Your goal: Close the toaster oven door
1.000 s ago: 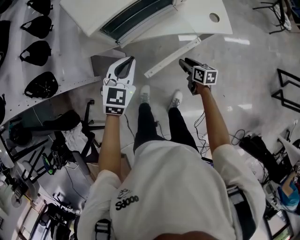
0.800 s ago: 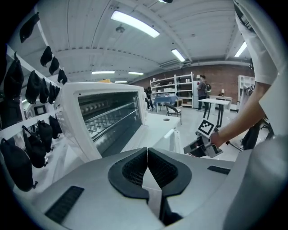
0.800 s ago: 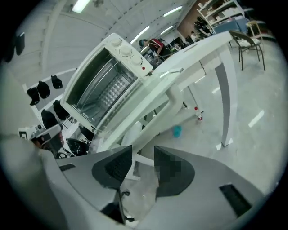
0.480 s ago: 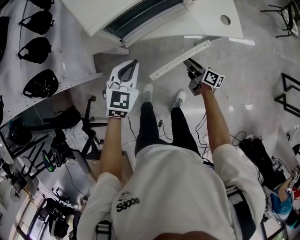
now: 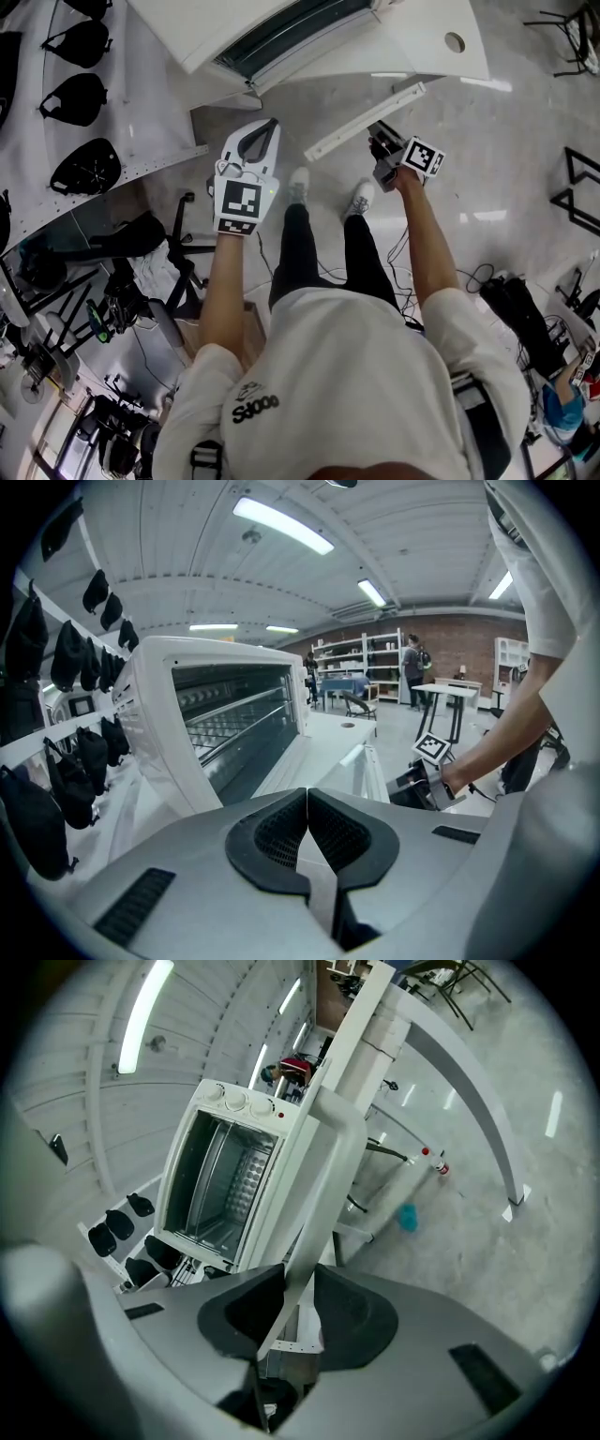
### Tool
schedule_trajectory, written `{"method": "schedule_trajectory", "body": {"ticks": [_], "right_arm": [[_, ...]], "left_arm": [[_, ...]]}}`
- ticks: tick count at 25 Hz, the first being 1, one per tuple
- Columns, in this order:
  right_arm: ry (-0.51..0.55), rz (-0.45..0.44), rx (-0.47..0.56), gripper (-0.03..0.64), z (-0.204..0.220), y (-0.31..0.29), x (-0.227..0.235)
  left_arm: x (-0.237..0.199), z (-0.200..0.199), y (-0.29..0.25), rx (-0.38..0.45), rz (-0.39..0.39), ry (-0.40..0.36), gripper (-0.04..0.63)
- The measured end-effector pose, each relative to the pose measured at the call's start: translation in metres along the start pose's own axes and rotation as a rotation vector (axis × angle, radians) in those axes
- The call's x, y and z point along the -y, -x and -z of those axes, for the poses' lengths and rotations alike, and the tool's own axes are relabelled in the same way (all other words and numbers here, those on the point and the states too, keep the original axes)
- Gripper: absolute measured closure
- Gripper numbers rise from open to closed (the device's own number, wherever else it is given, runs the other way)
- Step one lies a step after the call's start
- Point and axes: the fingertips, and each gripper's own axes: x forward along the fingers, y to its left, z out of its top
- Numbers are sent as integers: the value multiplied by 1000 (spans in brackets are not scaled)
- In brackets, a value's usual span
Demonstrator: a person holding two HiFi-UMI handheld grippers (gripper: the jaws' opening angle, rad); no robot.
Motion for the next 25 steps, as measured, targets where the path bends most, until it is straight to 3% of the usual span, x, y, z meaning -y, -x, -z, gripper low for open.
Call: {"method": "schedule_trajectory", "body": {"ticks": [3, 12, 18, 20, 25], "right_arm": [[-42, -73, 20, 531, -2, -2, -17], [7, -54, 39, 529, -11, 24, -56], [-8, -127, 85, 529, -29, 33, -101], [18, -112, 94, 529, -35, 37, -108], [21, -187, 140, 523, -51, 39, -145]], "left_arm": [[-2, -7, 3, 13, -2, -7, 577], [-7, -53, 16, 103, 14, -36, 577], [-15, -87, 28, 163, 30, -69, 577], [-19, -94, 32, 179, 30, -70, 577], [-31, -103, 43, 214, 46, -53, 577]]}}
